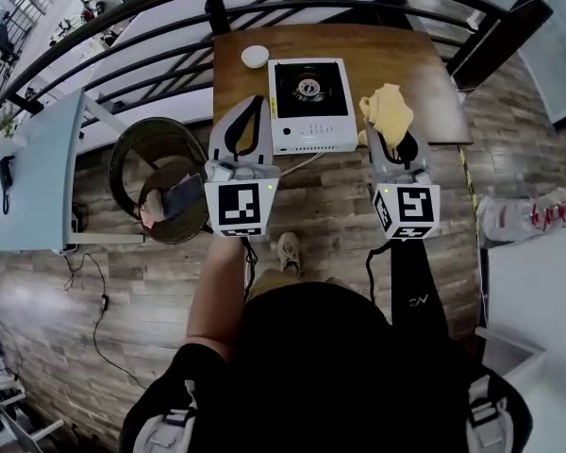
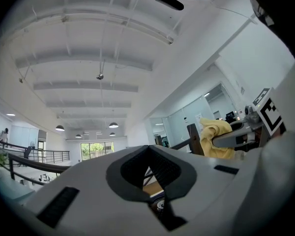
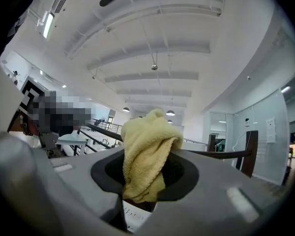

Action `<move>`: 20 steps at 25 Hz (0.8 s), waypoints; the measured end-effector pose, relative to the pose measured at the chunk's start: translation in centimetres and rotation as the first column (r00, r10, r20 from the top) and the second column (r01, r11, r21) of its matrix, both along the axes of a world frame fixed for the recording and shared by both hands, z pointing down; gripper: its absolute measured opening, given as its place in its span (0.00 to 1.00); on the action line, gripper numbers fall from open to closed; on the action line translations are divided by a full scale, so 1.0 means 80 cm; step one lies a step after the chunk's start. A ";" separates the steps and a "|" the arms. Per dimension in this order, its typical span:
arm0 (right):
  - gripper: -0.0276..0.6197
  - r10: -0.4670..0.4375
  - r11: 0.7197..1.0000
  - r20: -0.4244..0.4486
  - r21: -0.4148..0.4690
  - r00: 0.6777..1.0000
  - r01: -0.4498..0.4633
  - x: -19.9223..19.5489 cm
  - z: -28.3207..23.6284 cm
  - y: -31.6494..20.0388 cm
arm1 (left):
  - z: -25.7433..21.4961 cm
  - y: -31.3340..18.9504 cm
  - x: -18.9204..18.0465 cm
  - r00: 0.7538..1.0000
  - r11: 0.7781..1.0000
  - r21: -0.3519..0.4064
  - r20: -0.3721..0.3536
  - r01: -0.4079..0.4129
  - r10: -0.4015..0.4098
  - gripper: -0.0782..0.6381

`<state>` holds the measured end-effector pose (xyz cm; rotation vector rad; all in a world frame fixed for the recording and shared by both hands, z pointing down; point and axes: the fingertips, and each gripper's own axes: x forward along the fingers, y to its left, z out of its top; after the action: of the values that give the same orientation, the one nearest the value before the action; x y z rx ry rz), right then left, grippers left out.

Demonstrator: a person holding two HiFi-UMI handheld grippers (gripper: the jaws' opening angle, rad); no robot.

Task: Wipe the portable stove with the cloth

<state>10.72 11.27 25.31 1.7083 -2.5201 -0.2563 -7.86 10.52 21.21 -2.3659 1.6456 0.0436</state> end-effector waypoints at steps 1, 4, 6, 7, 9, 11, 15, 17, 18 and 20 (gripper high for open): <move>0.23 0.004 1.000 0.000 -0.005 1.000 -0.004 -0.005 0.002 -0.016 | 0.000 -0.017 -0.004 1.000 1.000 -0.001 0.002 -0.005 0.005 0.12; 0.23 0.018 1.000 0.005 -0.015 1.000 -0.018 -0.018 0.006 -0.058 | 0.000 -0.061 -0.020 1.000 1.000 -0.005 -0.003 -0.021 0.021 0.12; 0.23 0.028 0.999 0.005 -0.017 1.000 -0.027 -0.026 0.007 -0.082 | 0.001 -0.088 -0.028 0.999 0.999 -0.012 -0.017 -0.034 0.034 0.12; 0.23 0.030 0.999 0.003 -0.018 1.000 -0.030 -0.030 0.008 -0.093 | 0.002 -0.100 -0.031 0.999 0.999 -0.015 -0.025 -0.041 0.040 0.12; 0.23 0.032 0.999 -0.002 -0.024 0.999 -0.032 -0.037 0.013 -0.110 | 0.004 -0.121 -0.036 0.999 0.999 -0.015 -0.018 -0.045 0.045 0.12; 0.23 0.036 0.999 -0.005 -0.036 0.999 -0.036 -0.042 0.021 -0.123 | 0.010 -0.136 -0.037 0.999 0.999 -0.010 0.003 -0.049 0.049 0.12; 0.23 0.051 0.997 -0.012 -0.053 0.999 -0.052 -0.044 0.029 -0.149 | 0.021 -0.161 -0.041 0.997 0.997 -0.039 -0.028 -0.069 0.068 0.12; 0.23 0.048 0.998 -0.020 -0.050 0.999 -0.049 -0.048 0.028 -0.163 | 0.026 -0.177 -0.046 0.998 0.996 -0.059 -0.032 -0.064 0.062 0.12; 0.23 0.043 0.998 -0.024 -0.050 0.999 -0.045 -0.049 0.028 -0.171 | 0.028 -0.186 -0.047 0.997 0.996 -0.065 -0.035 -0.064 0.062 0.12; 0.23 0.038 0.998 -0.030 -0.056 0.999 -0.040 -0.049 0.032 -0.186 | 0.033 -0.202 -0.045 0.997 0.995 -0.074 -0.042 -0.069 0.066 0.12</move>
<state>6.81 -3.60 27.87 1.7183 -2.4463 -0.2042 -11.46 -5.61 23.86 -2.4922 1.6116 0.0414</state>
